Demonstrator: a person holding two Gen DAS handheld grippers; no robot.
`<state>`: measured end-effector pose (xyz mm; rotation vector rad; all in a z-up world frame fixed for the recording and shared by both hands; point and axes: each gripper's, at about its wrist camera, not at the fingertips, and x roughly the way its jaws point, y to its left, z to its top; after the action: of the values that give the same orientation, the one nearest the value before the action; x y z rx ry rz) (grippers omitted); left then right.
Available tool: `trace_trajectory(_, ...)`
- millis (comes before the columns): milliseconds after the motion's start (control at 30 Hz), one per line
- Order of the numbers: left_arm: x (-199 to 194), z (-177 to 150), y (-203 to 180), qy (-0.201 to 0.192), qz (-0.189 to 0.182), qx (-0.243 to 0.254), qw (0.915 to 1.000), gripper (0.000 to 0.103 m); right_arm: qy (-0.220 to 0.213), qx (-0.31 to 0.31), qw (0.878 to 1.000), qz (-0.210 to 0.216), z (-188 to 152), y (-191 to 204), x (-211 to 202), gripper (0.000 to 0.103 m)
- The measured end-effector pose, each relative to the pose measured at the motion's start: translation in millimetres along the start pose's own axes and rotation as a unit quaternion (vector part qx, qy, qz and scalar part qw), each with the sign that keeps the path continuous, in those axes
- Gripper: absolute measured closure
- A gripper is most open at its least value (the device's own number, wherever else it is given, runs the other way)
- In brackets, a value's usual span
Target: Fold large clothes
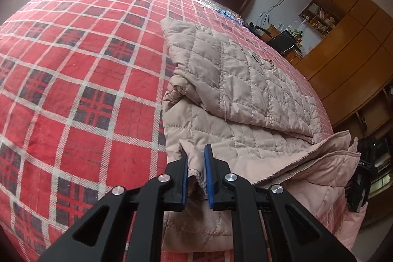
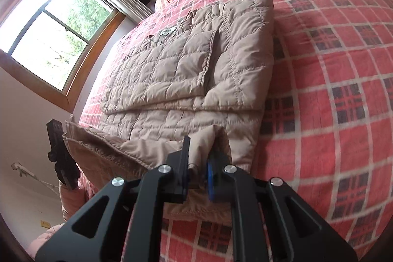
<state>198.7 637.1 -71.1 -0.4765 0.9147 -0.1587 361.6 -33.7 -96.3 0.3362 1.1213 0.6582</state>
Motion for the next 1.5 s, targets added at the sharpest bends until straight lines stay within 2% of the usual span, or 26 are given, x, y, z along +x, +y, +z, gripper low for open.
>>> trace_trajectory(167,10.1,2.3,5.0,0.003,-0.007,-0.005,1.0000,0.088,0.025,0.032,0.999,0.003,1.7,-20.8,29.7,0.090)
trace_trajectory(267,10.0,1.6,7.5,-0.004,-0.020,-0.011,0.9997,0.087,0.022,0.036,0.999,0.015,0.4,-26.7,32.0,0.089)
trace_trajectory(333,4.7,0.3,11.0,-0.011,-0.040,-0.018,0.9990,0.082,0.013,0.031,0.999,0.020,-0.6,-25.6,25.7,0.087)
trace_trajectory(367,1.5,0.2,12.8,-0.015,-0.048,-0.022,0.9985,0.080,0.008,0.028,0.999,0.021,-0.4,-24.7,22.0,0.082)
trace_trajectory(433,-8.2,-0.4,16.2,-0.027,-0.066,-0.029,0.9970,0.070,-0.004,0.022,1.000,0.022,-0.9,-22.1,11.9,0.074)
trace_trajectory(500,-18.5,-1.1,17.5,-0.047,-0.074,-0.032,0.9956,0.061,-0.016,0.016,0.999,0.027,-2.5,-19.1,1.7,0.058)
trace_trajectory(533,-24.4,-1.6,17.3,-0.060,-0.069,-0.031,0.9953,0.056,-0.023,0.012,0.999,0.027,-3.3,-17.3,-3.3,0.055)
trace_trajectory(633,-37.2,-1.3,16.6,-0.095,-0.042,-0.024,0.9943,0.048,-0.040,0.002,0.999,0.014,-5.4,-12.6,-14.0,0.042)
trace_trajectory(733,-37.8,-2.4,15.5,-0.109,-0.009,-0.016,0.9939,0.042,-0.043,0.000,0.999,0.001,-6.9,-12.4,-15.2,0.040)
trace_trajectory(800,-33.5,-3.0,11.5,-0.107,0.018,0.002,0.9941,0.040,-0.040,-0.002,0.999,-0.004,-8.9,-13.4,-12.8,0.039)
trace_trajectory(967,-24.0,-9.9,-4.5,-0.090,0.031,0.049,0.9942,0.036,-0.020,-0.005,1.000,-0.019,-14.4,-12.1,0.4,0.038)
trace_trajectory(1067,-17.4,-12.5,-10.3,-0.084,0.053,0.066,0.9929,0.033,-0.026,-0.004,0.999,-0.041,-15.9,-12.7,-1.2,0.039)
trace_trajectory(1167,-12.8,-13.5,-9.9,-0.076,0.066,0.066,0.9927,0.031,-0.029,-0.002,0.998,-0.048,-16.4,-16.5,-2.5,0.029)
trace_trajectory(1267,-9.3,-15.3,-11.7,-0.071,0.070,0.072,0.9924,0.029,-0.012,-0.003,0.998,-0.055,-17.2,-18.3,9.2,0.029)
trace_trajectory(1333,-5.7,-16.7,-15.1,-0.063,0.060,0.075,0.9934,0.030,0.000,-0.010,0.998,-0.057,-17.9,-14.8,18.2,0.039)
trace_trajectory(1367,-4.1,-17.8,-17.5,-0.061,0.060,0.079,0.9932,0.031,0.005,-0.014,0.998,-0.055,-18.7,-12.0,21.2,0.047)
trace_trajectory(1400,-2.7,-18.9,-20.1,-0.060,0.062,0.084,0.9927,0.036,0.003,-0.020,0.998,-0.066,-18.3,-8.2,21.4,0.051)
trace_trajectory(1433,-2.0,-20.2,-22.4,-0.059,0.062,0.090,0.9922,0.048,-0.001,-0.028,0.997,-0.075,-19.0,-5.2,20.9,0.056)
trace_trajectory(1467,-1.6,-20.9,-23.8,-0.059,0.064,0.092,0.9920,0.055,-0.007,-0.037,0.995,-0.089,-19.7,-1.7,18.8,0.065)
trace_trajectory(1500,-2.5,-21.7,-24.4,-0.062,0.065,0.092,0.9917,0.067,-0.011,-0.040,0.995,-0.094,-20.3,0.3,16.9,0.072)
